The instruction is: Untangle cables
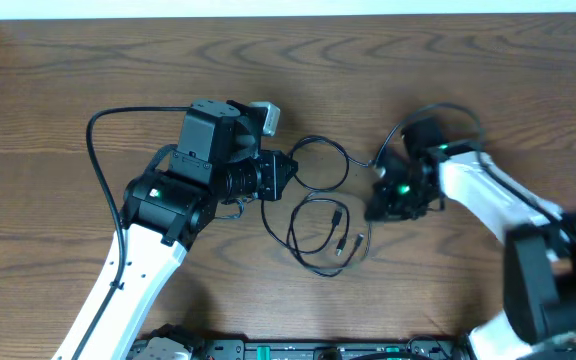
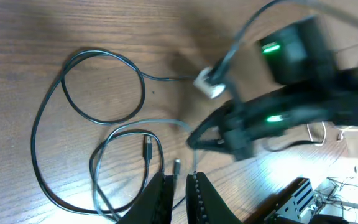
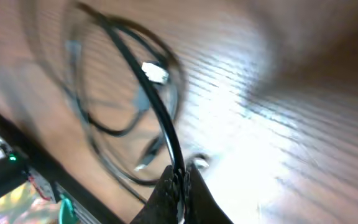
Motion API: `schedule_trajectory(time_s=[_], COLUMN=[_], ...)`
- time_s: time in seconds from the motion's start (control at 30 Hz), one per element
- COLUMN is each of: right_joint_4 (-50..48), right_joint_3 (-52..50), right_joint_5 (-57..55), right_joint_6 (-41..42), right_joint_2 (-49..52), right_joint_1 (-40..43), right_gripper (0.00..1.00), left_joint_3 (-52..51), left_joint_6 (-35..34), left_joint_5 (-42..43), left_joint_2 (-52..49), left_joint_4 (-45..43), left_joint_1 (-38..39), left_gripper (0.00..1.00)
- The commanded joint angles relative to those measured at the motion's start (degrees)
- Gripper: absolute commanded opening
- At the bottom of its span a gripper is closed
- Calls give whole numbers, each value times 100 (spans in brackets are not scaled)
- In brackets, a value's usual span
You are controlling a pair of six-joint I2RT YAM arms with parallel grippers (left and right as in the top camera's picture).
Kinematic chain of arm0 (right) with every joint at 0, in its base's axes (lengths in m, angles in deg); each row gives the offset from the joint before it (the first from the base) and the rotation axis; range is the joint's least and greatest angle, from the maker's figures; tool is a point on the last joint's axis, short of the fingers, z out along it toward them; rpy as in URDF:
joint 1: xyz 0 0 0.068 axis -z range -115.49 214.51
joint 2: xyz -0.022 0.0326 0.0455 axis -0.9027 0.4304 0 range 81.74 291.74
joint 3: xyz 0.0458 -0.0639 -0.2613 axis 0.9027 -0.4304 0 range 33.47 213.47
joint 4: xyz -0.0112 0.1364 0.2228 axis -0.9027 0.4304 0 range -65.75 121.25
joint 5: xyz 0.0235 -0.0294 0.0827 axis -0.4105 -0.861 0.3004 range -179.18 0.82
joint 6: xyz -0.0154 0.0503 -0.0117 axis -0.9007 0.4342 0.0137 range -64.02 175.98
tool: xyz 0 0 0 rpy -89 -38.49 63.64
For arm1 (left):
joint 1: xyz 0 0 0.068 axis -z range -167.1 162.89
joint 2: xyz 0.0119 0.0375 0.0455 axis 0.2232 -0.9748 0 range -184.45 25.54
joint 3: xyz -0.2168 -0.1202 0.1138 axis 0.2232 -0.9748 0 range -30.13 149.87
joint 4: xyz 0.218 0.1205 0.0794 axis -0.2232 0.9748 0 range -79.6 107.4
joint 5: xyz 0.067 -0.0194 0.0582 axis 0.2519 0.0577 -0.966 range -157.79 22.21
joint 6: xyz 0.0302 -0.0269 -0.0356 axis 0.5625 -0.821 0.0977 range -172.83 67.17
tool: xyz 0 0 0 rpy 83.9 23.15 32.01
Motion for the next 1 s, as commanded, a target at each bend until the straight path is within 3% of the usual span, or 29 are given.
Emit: schedule_trajectory(time_s=[0.0, 0.4, 0.43, 0.5, 0.73, 0.87, 0.97], right_joint_4=[251, 822, 874, 955, 1244, 1375, 1386], right_joint_3=[339, 944, 1051, 1244, 1853, 1969, 1969], right_joint_5=[-94, -94, -94, -94, -94, -85, 72], right_joint_6=[-269, -302, -304, -302, -299, -299, -302], right_joint_2=[-822, -3049, -3228, -3484, -4028, -4111, -4116], right_joint_1=[22, 44, 44, 59, 227, 229, 229], right_gripper=[1, 1, 1, 1, 1, 1, 1], left_joint_3=[-28, -28, -28, -28, -28, -28, -28], left_joint_6=[79, 76, 76, 79, 105, 909, 1093], left_joint_5=[85, 87, 87, 87, 129, 1447, 2151], left_joint_2=[72, 70, 70, 68, 2, -140, -332], left_joint_4=[11, 15, 22, 46, -103, -664, -1141], left_joint_1=[-20, -20, -20, -20, -17, -20, -20], left_gripper=[14, 14, 23, 30, 40, 53, 57])
